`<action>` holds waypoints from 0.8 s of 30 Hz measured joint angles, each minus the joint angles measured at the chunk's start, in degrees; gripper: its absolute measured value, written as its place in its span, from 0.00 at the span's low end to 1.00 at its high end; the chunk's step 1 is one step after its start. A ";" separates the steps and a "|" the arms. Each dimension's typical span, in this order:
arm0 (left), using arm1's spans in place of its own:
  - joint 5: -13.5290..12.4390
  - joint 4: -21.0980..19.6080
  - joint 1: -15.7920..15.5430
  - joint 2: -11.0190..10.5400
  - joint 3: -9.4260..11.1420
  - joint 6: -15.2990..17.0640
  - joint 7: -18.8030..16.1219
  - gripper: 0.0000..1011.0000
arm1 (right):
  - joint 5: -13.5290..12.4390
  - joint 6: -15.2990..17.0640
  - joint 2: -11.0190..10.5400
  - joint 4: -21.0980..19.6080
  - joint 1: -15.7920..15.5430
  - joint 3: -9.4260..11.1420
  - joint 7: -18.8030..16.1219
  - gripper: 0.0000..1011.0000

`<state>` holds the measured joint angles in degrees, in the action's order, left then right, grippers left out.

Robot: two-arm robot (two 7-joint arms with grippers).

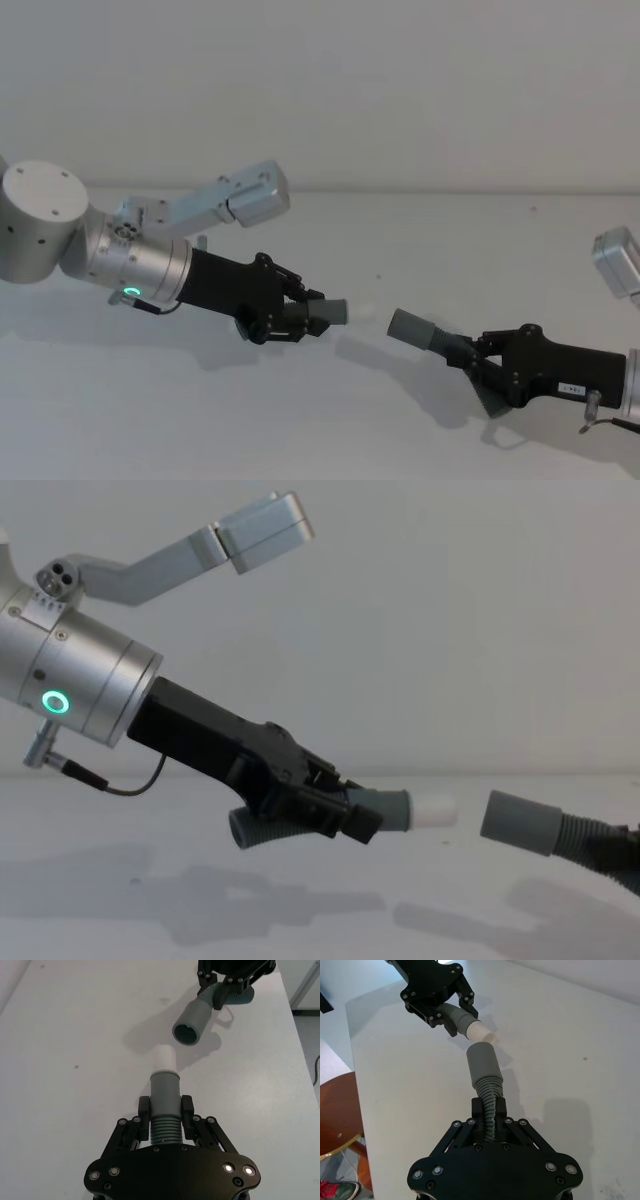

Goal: Use both hands to pick up one end of the pipe from the table, align the ends, and insert them.

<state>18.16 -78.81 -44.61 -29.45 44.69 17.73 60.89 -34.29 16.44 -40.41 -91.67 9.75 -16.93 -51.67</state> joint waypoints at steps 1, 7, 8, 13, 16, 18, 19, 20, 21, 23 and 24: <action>-0.01 -0.04 -0.16 -0.16 0.17 0.13 0.15 0.35 | -0.06 0.05 -0.02 0.01 0.03 -0.03 -0.05 0.12; -0.09 -0.06 -0.78 -0.60 0.81 0.45 0.69 0.35 | -0.43 0.45 -0.40 0.03 0.30 -0.48 -0.33 0.12; -0.10 -0.03 -0.90 -0.67 0.91 0.47 0.76 0.35 | -0.46 0.49 -0.43 0.04 0.31 -0.52 -0.37 0.12; -0.09 0.14 -1.19 -0.74 1.22 0.47 0.95 0.35 | -0.67 0.78 -0.77 -0.06 0.46 -0.93 -0.55 0.12; -0.05 0.33 -1.39 -0.72 1.44 0.46 1.04 0.35 | -0.81 0.89 -0.91 -0.13 0.50 -1.08 -0.55 0.12; -0.02 0.45 -1.48 -0.68 1.55 0.44 1.11 0.35 | -0.87 0.97 -0.96 -0.21 0.50 -1.15 -0.49 0.12; 0.02 0.54 -1.58 -0.64 1.66 0.39 1.16 0.35 | -0.91 1.00 -0.97 -0.26 0.50 -1.17 -0.47 0.12; 0.04 0.59 -1.63 -0.62 1.72 0.36 1.18 0.35 | -1.00 1.04 -0.97 -0.34 0.50 -1.22 -0.29 0.12; 0.04 0.59 -1.63 -0.62 1.72 0.36 1.18 0.35 | -1.00 1.04 -0.97 -0.34 0.50 -1.22 -0.29 0.12; 0.14 0.76 -1.85 -0.52 2.01 0.25 1.32 0.35 | -1.17 1.13 -0.93 -0.53 0.45 -1.28 0.18 0.12; 0.16 0.80 -1.89 -0.50 2.08 0.25 1.34 0.35 | -1.26 1.17 -0.86 -0.63 0.42 -1.33 0.37 0.12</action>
<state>18.33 -78.01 -46.50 -29.95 46.78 17.98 62.23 -35.55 17.61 -41.27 -92.30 10.18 -18.26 -51.30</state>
